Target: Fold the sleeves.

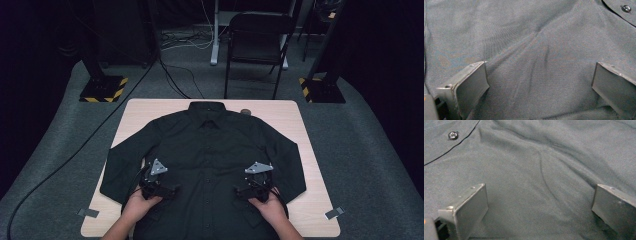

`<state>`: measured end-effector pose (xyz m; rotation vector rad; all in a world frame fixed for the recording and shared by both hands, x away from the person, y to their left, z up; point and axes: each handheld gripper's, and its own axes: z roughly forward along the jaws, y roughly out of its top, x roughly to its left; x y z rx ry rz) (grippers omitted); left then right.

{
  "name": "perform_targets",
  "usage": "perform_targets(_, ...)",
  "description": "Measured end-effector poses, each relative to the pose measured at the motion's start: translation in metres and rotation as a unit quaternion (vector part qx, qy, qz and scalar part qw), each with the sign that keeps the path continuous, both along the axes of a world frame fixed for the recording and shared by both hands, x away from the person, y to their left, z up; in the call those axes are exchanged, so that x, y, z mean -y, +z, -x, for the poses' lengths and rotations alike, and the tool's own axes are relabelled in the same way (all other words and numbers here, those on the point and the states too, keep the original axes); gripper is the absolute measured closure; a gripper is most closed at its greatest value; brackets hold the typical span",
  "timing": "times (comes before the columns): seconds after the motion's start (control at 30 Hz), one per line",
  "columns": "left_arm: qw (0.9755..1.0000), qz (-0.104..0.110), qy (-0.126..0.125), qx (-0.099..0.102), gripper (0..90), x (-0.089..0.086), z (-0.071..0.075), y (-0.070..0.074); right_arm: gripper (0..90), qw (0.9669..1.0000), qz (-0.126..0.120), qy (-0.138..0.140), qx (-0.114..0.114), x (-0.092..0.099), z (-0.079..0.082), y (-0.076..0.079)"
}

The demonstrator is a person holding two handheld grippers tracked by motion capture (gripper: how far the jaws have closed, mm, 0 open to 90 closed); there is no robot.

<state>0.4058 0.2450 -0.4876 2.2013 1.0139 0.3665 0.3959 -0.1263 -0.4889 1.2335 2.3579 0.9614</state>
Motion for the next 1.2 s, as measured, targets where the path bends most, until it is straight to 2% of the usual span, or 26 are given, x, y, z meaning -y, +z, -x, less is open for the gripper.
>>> perform_targets(0.4,1.0000,-0.001,0.000,0.001,0.0,0.000,0.000,0.000,0.0,1.0000,-0.001,-0.003,-0.001,0.000,0.000,0.000)
perform_targets(0.53,1.0000,0.000,0.000,0.001,0.0,0.000,0.000,0.000,4.8,1.0000,-0.003,-0.002,0.000,0.000,0.000,0.002)
perform_targets(0.6,1.0000,-0.001,0.000,0.000,0.0,0.000,0.000,0.000,5.9,0.9999,-0.012,-0.007,-0.005,0.001,0.000,0.004)
perform_targets(0.77,1.0000,0.000,0.001,0.001,0.0,0.000,0.000,0.000,3.5,0.9997,-0.020,-0.009,0.007,0.004,0.002,0.011)
perform_targets(0.87,1.0000,0.000,0.001,0.000,0.0,0.000,0.000,0.000,3.0,0.9997,-0.023,-0.011,0.004,0.007,-0.001,0.014)
perform_targets(1.07,1.0000,0.000,0.000,0.001,0.0,0.000,0.000,0.000,4.0,0.9988,-0.046,-0.017,0.006,0.020,-0.010,0.017)
perform_targets(1.2,1.0000,0.000,0.000,0.001,0.0,0.000,0.000,0.000,4.0,0.9988,-0.040,-0.028,0.008,0.025,-0.016,0.020)
